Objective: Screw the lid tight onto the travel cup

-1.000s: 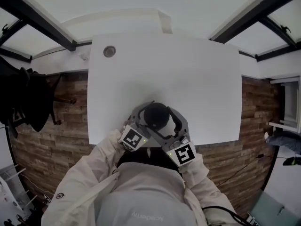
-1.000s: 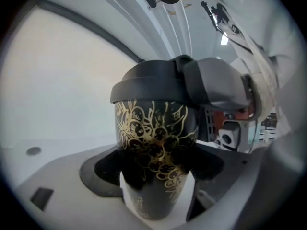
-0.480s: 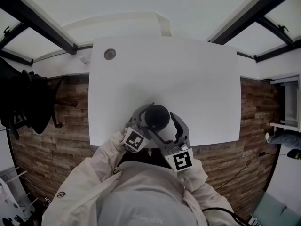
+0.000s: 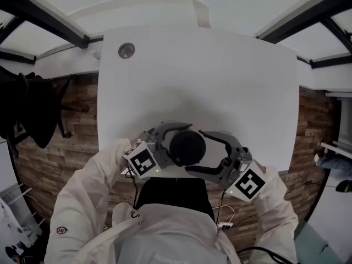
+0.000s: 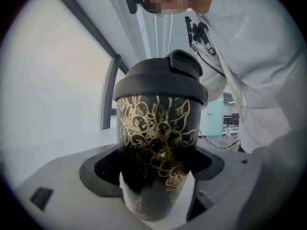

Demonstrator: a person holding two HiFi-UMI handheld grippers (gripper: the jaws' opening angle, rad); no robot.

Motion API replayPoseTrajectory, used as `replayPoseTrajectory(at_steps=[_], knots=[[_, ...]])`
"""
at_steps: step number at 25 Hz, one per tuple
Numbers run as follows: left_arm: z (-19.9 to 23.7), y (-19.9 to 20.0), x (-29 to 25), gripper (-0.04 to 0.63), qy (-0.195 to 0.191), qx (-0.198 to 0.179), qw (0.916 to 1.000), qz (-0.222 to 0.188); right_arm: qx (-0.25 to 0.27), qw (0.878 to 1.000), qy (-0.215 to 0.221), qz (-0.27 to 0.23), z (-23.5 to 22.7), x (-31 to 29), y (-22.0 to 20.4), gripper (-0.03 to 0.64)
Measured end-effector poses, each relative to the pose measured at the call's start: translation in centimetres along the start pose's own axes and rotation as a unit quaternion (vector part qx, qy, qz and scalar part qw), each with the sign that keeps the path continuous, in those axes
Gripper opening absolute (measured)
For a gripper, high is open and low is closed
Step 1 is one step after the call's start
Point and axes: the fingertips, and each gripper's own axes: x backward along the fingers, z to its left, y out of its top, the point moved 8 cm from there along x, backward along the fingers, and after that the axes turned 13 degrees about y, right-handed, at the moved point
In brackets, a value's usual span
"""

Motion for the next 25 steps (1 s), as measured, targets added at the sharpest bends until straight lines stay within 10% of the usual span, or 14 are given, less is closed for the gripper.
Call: replayPoseTrajectory(at_steps=[8, 13, 25], knots=[[1.0, -1.2, 1.0, 0.403, -0.038, 0.009, 0.9992, -0.007, 0.017, 0.998, 0.060, -0.006, -1.8, -2.8, 0.1, 0.387], [0.6, -1.4, 1.1, 0.403, 0.027, 0.035, 0.9989, -0.015, -0.018, 0.995, -0.065, -0.070, -0.7, -3.0, 0.2, 0.387], [-2.7, -1.3, 0.7, 0.403, 0.212, 0.044, 0.9762, 0.015, -0.046, 0.944, -0.316, -0.079, 4.4, -4.1, 0.0, 0.385]])
